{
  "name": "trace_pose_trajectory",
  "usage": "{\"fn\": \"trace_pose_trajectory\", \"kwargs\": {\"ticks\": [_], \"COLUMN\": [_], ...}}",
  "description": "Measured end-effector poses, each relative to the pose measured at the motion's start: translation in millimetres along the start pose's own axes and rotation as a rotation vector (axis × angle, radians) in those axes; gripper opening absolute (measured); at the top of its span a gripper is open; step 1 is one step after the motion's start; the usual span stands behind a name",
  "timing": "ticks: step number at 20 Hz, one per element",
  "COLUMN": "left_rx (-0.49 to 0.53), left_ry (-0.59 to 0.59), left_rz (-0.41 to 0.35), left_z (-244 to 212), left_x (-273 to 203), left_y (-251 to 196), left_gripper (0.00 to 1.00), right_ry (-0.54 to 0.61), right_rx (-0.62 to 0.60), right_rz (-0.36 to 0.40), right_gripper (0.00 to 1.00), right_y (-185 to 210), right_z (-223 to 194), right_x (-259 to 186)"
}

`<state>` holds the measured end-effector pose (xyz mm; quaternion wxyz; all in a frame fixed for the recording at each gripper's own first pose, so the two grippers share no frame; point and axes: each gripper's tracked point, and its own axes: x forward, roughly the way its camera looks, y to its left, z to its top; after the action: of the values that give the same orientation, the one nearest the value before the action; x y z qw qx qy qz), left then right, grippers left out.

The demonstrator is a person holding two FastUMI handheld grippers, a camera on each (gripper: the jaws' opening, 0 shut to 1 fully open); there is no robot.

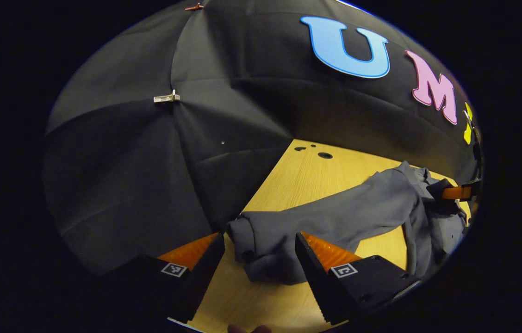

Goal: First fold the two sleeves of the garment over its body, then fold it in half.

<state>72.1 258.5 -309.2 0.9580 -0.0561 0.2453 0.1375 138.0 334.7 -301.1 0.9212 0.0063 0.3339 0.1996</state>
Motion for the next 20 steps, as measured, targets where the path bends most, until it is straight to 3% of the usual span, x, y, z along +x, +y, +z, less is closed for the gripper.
{"fn": "trace_pose_trajectory", "kwargs": {"ticks": [3, 4, 5, 6, 8, 9, 11, 13, 14, 16, 18, 20], "left_rx": [0.002, 0.000, -0.004, -0.007, -0.013, -0.013, -0.019, -0.025, -0.018, 0.017, 0.029, 0.016], "left_ry": [0.037, 0.048, 0.057, 0.063, 0.072, 0.078, 0.093, 0.112, 0.117, 0.123, 0.122, 0.117], "left_rz": [0.008, 0.010, 0.011, 0.011, 0.007, 0.003, 0.001, 0.005, 0.009, 0.008, 0.007, 0.018], "left_z": [-12, -17, -21, -24, -24, -25, -29, -33, -36, -37, -38, -38], "left_x": [9, 12, 14, 14, 16, 17, 22, 25, 25, 27, 26, 27], "left_y": [0, 3, 5, 4, 2, 2, 0, 1, 1, -1, -3, -1], "left_gripper": [0.96, 0.96, 0.96, 0.93, 0.96, 0.96, 0.96, 0.95, 0.96, 0.96, 1.00, 0.98], "right_ry": [0.065, 0.086, 0.101, 0.105, 0.115, 0.121, 0.123, 0.114, 0.105, 0.082, 0.063, 0.047], "right_rx": [0.022, 0.027, 0.030, 0.038, 0.066, 0.076, 0.092, 0.087, 0.086, 0.108, 0.139, 0.142], "right_rz": [0.036, 0.057, 0.074, 0.098, 0.167, 0.207, 0.292, 0.341, 0.348, 0.362, 0.377, 0.364], "right_gripper": [0.19, 0.16, 0.24, 0.24, 0.31, 0.24, 0.42, 0.52, 0.71, 0.77, 0.77, 0.77], "right_y": [15, 21, 24, 29, 43, 51, 68, 79, 80, 81, 79, 64], "right_z": [-20, -26, -31, -33, -35, -36, -34, -30, -28, -24, -23, -24], "right_x": [7, 6, 3, 0, -10, -16, -29, -44, -52, -69, -91, -110]}}
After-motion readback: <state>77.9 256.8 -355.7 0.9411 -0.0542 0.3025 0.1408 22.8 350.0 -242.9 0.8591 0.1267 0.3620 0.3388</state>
